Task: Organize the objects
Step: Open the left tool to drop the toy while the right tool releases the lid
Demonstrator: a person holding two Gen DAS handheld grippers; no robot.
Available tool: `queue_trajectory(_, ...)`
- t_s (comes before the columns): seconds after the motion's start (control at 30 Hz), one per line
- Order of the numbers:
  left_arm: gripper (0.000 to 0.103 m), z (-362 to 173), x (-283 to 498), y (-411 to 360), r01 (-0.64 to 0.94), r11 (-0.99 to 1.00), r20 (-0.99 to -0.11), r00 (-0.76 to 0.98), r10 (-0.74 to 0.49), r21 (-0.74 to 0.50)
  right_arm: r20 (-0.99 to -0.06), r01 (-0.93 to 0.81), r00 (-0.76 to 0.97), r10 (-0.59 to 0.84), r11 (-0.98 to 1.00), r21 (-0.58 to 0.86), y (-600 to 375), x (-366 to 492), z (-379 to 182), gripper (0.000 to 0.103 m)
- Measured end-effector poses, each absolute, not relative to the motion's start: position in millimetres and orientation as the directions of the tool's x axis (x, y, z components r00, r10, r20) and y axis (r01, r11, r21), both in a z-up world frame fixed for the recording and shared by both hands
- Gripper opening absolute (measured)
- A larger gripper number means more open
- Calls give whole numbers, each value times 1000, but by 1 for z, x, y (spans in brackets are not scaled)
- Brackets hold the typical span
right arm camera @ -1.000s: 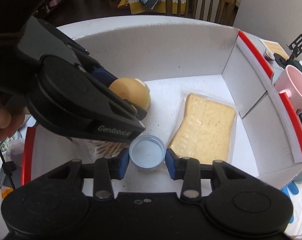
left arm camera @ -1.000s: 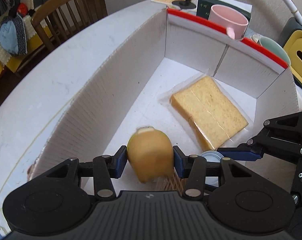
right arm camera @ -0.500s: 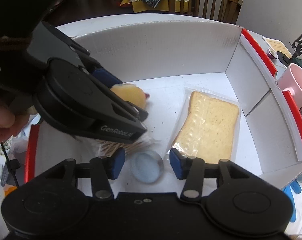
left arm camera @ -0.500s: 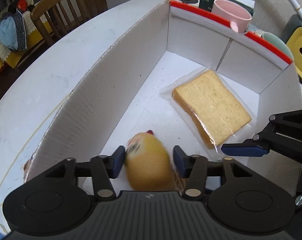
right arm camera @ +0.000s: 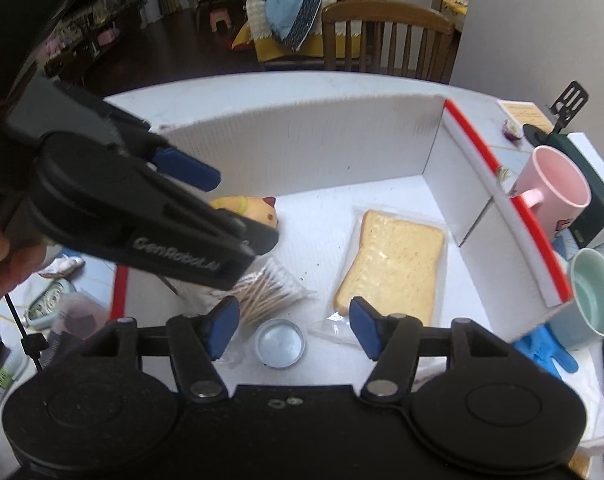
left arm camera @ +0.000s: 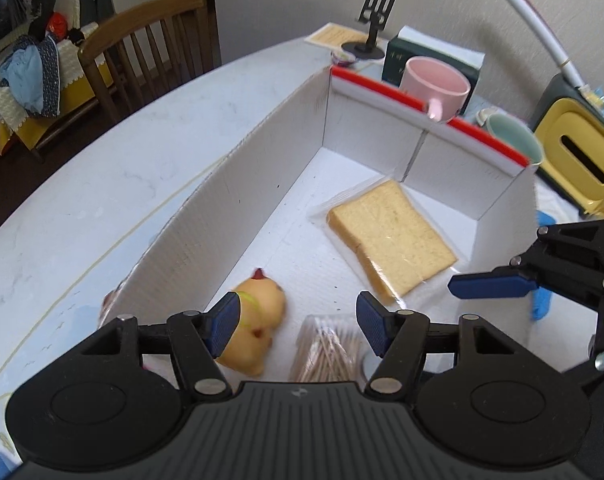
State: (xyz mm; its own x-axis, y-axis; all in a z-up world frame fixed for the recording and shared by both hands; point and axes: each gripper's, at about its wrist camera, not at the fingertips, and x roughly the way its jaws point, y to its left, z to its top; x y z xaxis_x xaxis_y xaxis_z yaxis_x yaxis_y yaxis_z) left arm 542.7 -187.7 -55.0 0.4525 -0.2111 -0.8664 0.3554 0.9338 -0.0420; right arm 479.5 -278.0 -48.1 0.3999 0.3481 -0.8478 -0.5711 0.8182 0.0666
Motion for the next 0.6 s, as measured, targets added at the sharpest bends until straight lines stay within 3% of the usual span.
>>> queue_trajectory(0.6,63,14,447,-162,362,929,-752,589,-294,-79,-763,-550,502,407,831,82,-285,417,3,64)
